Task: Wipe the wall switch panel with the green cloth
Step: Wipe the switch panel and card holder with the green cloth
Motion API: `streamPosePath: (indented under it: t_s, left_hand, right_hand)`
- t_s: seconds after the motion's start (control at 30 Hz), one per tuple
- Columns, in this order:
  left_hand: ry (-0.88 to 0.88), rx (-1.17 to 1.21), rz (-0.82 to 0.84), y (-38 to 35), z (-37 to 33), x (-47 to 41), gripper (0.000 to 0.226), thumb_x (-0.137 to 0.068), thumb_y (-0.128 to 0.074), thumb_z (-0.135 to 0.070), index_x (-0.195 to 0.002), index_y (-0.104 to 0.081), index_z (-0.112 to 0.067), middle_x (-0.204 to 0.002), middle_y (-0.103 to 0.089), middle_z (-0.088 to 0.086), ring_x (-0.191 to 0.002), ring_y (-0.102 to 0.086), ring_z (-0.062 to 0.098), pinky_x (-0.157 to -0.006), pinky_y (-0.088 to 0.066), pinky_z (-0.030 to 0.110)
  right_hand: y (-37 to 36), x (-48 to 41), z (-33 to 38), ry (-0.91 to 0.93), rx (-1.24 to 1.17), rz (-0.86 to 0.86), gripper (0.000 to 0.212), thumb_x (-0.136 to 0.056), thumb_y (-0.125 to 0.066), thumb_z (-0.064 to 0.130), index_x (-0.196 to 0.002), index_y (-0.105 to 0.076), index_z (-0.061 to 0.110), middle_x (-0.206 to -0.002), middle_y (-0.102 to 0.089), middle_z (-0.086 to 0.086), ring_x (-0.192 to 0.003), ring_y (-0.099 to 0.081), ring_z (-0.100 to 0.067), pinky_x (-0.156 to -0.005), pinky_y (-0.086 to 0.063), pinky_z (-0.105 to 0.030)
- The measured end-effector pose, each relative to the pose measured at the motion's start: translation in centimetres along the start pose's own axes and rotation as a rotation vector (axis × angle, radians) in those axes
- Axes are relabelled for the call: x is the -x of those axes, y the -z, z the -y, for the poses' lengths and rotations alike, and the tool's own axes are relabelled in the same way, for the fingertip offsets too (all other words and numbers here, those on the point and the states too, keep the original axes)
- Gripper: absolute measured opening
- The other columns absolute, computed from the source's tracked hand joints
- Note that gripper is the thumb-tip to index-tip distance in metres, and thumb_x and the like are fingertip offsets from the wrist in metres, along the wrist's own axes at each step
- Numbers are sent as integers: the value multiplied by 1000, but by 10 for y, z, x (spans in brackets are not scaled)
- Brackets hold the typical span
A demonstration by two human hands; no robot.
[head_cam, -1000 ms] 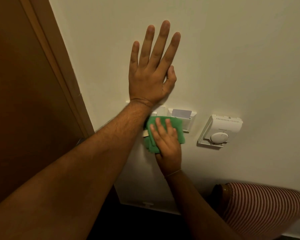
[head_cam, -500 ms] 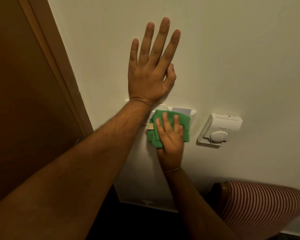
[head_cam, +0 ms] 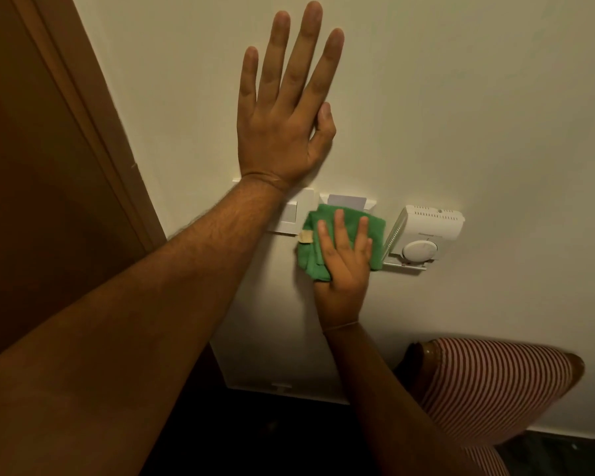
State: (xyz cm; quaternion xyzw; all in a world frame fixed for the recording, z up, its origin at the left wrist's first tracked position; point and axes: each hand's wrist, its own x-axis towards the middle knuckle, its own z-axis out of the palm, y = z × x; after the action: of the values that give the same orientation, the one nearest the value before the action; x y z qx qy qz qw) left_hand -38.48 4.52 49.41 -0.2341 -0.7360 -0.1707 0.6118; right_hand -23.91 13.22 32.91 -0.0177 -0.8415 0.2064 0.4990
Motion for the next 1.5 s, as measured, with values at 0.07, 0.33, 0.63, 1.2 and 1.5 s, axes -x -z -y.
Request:
streamPosePath:
  t_s: [0.07, 0.33, 0.63, 1.2, 1.5]
  left_hand:
    - [-15, 4, -4, -1, 1, 0, 69, -108, -48, -33, -174, -33, -21, -177, -36, 15, -166, -30, 40, -138, -17, 61]
    - [-24, 29, -29, -5, 2, 1, 81, -107, -49, -34, -176, -6, -31, -180, -27, 10, -168, -22, 36, -140, -3, 54]
    - [-3, -5, -19, -2, 0, -1, 70, -107, -52, -33, -173, -34, -21, -176, -39, 15, -164, -30, 40, -138, -19, 61]
    - [4, -52, -33, 3, -2, -2, 60, -109, -52, -33, -167, -48, -18, -170, -50, 18, -159, -44, 42, -133, -30, 64]
    - [-5, -31, -11, 3, -3, -2, 63, -110, -49, -33, -170, -40, -20, -173, -45, 17, -162, -34, 39, -135, -25, 63]
  right_hand:
    - [-10, -5, 9, 86, 3, 73, 58, -100, -69, 15, -154, -49, 20, -165, -38, -1, -166, -4, -19, -134, -9, -43]
    - [22, 8, -24, 33, 123, 16, 55, -115, -33, 46, -148, -57, 10, -160, -49, -12, -162, -19, -25, -130, -24, -53]
    - [-7, -6, 10, 116, -7, 110, 57, -100, -66, 11, -154, -50, 14, -165, -45, -6, -165, -9, -15, -135, -7, -37]
    - [-4, -3, -11, 248, 48, 74, 39, -109, -59, 25, -147, -61, 15, -156, -57, -6, -159, -32, -24, -128, -28, -43]
    - [6, 15, -30, 20, 37, -20, 46, -111, -52, 35, -149, -54, 11, -158, -51, -12, -163, -17, -25, -134, -17, -48]
